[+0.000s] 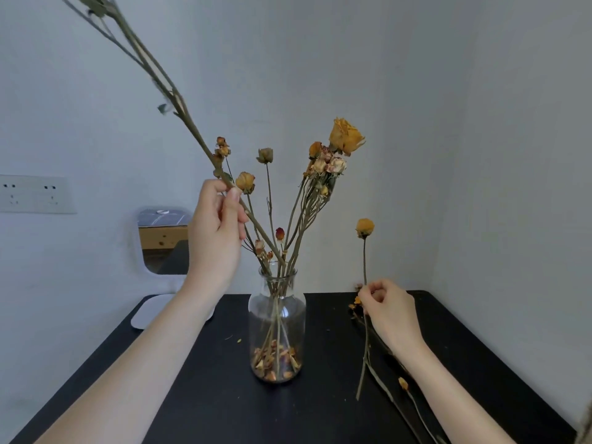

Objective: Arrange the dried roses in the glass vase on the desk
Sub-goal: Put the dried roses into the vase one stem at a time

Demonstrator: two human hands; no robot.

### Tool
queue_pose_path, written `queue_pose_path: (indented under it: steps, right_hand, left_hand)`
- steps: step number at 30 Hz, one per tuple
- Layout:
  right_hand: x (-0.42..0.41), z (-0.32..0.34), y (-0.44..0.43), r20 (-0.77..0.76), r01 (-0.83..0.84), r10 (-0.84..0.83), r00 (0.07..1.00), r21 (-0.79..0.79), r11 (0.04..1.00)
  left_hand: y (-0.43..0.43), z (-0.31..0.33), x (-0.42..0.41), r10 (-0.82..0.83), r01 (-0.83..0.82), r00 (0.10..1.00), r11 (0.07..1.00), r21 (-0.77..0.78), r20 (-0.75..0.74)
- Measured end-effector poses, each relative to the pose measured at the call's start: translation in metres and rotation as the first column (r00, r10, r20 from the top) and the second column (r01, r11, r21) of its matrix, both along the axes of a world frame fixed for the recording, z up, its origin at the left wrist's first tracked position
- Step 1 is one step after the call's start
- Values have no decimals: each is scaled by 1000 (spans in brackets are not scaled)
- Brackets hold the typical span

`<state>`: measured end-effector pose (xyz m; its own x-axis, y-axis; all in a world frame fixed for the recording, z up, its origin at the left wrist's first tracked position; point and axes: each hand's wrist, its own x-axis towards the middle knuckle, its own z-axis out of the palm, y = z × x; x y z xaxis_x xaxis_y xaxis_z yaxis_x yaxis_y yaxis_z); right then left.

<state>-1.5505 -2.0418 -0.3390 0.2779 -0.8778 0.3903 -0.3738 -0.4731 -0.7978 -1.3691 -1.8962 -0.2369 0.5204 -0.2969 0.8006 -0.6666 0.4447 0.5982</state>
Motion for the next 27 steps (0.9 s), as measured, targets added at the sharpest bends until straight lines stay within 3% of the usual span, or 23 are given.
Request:
queue_pose_path:
  steps: [7, 17, 27]
  right_hand:
    - [-3, -4, -4, -15, -1, 0, 1000, -8, 1000]
    - [4, -11, -3, -41, -24, 24, 999, -6, 1000]
    - [5, -16, -4, -67, -4, 4, 998, -7, 1000]
  left_hand:
    - [-16, -25, 8, 162, -172, 984, 966, 191, 70]
    - [-11, -11, 5, 348, -438, 869, 873, 215, 352]
    - [-12, -4, 9, 397, -493, 842, 841, 223, 365]
